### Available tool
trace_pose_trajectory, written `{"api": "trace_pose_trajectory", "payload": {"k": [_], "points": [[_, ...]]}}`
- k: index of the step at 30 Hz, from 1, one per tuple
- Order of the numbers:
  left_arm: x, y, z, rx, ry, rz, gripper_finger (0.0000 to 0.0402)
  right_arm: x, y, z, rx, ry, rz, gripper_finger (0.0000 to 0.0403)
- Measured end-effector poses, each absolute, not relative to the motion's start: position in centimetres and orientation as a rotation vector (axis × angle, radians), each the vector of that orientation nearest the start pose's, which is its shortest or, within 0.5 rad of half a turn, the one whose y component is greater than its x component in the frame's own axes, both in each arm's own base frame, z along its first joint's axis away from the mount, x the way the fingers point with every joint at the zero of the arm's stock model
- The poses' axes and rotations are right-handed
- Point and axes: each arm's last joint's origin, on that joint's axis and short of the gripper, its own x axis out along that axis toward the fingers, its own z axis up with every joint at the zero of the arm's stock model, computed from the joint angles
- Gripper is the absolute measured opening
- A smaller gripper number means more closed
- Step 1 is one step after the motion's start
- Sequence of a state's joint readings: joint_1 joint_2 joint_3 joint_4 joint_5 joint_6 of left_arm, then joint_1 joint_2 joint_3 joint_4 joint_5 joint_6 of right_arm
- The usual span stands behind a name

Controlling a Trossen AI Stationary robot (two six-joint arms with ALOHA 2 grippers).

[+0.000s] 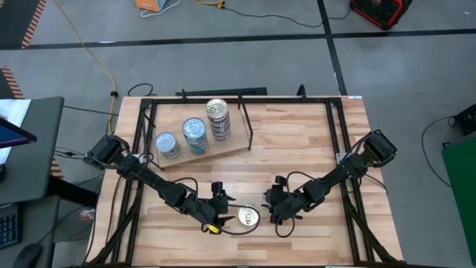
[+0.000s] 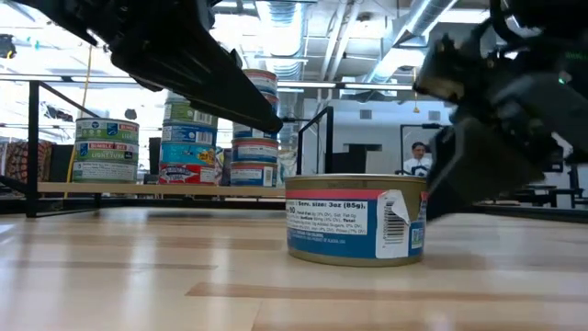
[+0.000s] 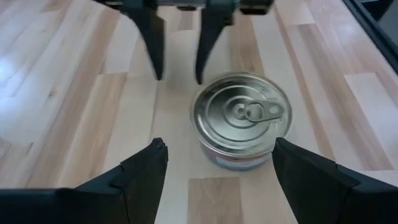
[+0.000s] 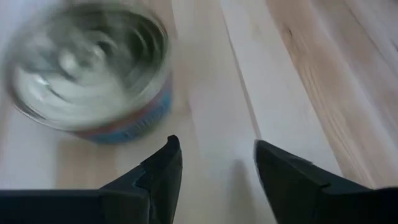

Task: Stack canned seafood by type on shelf
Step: Stack the blue pink tuna can on top of the blue pink tuna can on the shelf

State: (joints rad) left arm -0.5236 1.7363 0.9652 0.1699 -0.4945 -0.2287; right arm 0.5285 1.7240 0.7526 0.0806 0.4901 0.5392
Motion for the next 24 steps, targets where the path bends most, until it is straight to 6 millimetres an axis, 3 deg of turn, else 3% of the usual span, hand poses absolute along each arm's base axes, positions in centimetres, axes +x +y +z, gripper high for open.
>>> {"api": "trace_pose_trajectory", "payload": {"k": [6,13,19,24], "points": [[31.7,-16.9,18.3,0.070,0.540,-0.038,0.0279,27.3,15.1,13.4,0.054,0.676,-0.111,0.0232],[31.7,-16.9,18.3,0.072,0.538,-0.034,0.0279,27.5,17.2,14.8,0.050,0.515,0.007,0.0232],[31.7,-16.8,18.4,0.090,0.527,0.007,0.0279,27.4,17.7,15.1,0.065,0.483,0.029,0.0232],[31.7,-16.8,18.4,0.091,0.527,0.008,0.0279,27.4,17.7,15.1,0.065,0.484,0.029,0.0199]]}}
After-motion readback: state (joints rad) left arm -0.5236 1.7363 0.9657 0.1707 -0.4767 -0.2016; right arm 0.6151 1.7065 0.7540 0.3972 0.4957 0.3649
